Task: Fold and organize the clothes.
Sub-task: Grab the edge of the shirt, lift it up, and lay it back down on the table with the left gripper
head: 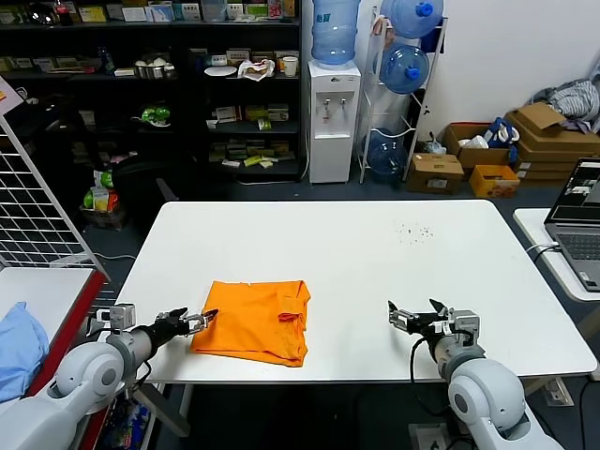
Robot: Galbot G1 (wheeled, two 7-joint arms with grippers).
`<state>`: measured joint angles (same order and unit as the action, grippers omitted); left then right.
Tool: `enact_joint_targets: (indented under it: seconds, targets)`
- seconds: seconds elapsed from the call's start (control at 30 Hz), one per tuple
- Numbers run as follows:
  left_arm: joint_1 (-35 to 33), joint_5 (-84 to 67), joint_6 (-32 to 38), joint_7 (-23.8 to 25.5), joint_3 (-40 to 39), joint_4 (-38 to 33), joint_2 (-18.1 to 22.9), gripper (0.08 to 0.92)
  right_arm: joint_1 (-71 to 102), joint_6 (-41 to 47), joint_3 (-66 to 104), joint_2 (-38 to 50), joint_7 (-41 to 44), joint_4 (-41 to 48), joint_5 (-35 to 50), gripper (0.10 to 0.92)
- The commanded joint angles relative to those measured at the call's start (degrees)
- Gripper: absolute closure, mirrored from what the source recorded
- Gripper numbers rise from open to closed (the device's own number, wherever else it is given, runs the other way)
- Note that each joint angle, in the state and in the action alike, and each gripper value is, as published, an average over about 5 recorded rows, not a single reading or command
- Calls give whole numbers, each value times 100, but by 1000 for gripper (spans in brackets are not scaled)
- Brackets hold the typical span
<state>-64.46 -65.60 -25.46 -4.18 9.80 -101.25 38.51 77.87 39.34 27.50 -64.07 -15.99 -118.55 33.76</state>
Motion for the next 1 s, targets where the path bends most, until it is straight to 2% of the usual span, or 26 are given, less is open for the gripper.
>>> enact_joint_targets:
  seconds: [0.03,0.8,1.0]
  targets:
    - [4,109,16,184,-54,120,47,212,13,1,15,8,-5,2,2,104]
    - [-98,144,48,102,22,-215,145,868,16,-16,26,7,-5,-11,1,104]
    - [-264,237,16,-134,346,-775,174,900,-18,-35,30,8,-3,6,9,104]
